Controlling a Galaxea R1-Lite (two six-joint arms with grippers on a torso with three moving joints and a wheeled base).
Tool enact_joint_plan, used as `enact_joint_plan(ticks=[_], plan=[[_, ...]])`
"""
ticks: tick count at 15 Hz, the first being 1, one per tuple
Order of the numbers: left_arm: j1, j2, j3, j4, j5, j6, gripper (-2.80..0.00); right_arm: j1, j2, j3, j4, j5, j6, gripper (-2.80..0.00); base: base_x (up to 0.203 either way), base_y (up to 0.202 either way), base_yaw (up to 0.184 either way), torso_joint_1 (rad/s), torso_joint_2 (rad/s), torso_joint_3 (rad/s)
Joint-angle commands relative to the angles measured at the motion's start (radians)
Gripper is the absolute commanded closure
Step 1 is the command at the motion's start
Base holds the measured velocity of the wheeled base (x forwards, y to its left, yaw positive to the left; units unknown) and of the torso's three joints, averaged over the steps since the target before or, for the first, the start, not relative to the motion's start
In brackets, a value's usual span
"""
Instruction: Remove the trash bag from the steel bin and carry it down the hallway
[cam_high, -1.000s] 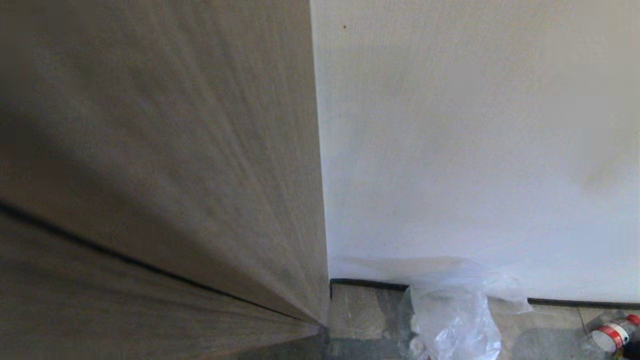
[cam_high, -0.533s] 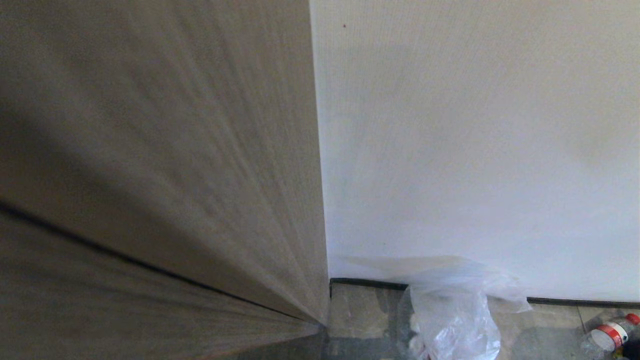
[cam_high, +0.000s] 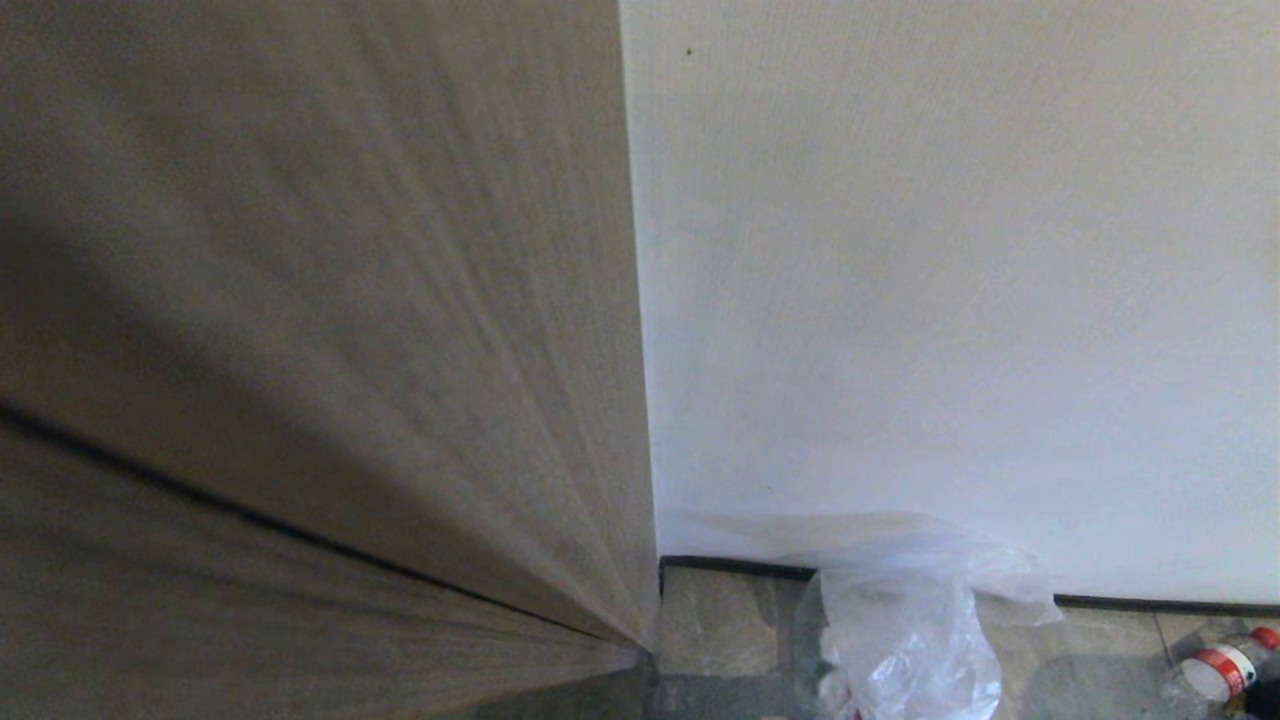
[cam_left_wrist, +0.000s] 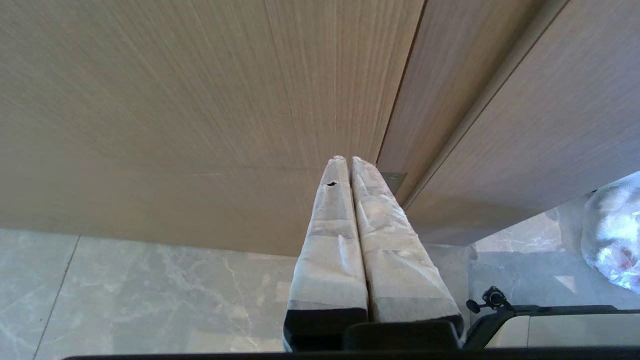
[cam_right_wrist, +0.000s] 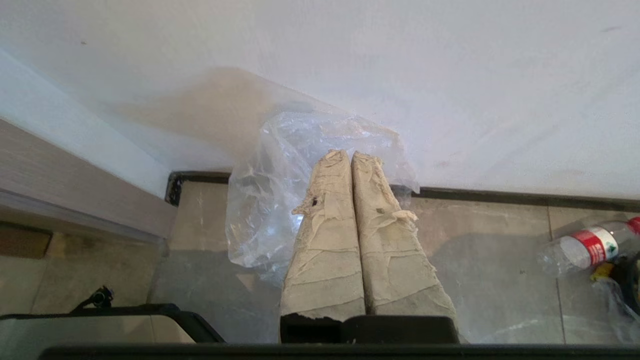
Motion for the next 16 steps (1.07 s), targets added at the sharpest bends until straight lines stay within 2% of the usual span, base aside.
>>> enact_joint_plan(ticks=[1, 3, 16], plan=[[0.000, 0.001, 0.003, 0.000, 0.000, 0.000, 0.00, -0.001, -0.012, 0.004, 0.002, -0.003, 0.004, 0.00, 0.000, 0.000, 0.000, 0.000, 0.00, 0.000], [0.000, 0.001, 0.003, 0.000, 0.000, 0.000, 0.00, -0.001, -0.010, 0.004, 0.002, -0.003, 0.036, 0.00, 0.000, 0.000, 0.000, 0.000, 0.00, 0.000], [0.000, 0.001, 0.002, 0.000, 0.000, 0.000, 0.00, -0.001, -0.011, 0.004, 0.001, -0.003, 0.040, 0.00, 0.000, 0.000, 0.000, 0.000, 0.00, 0.000]])
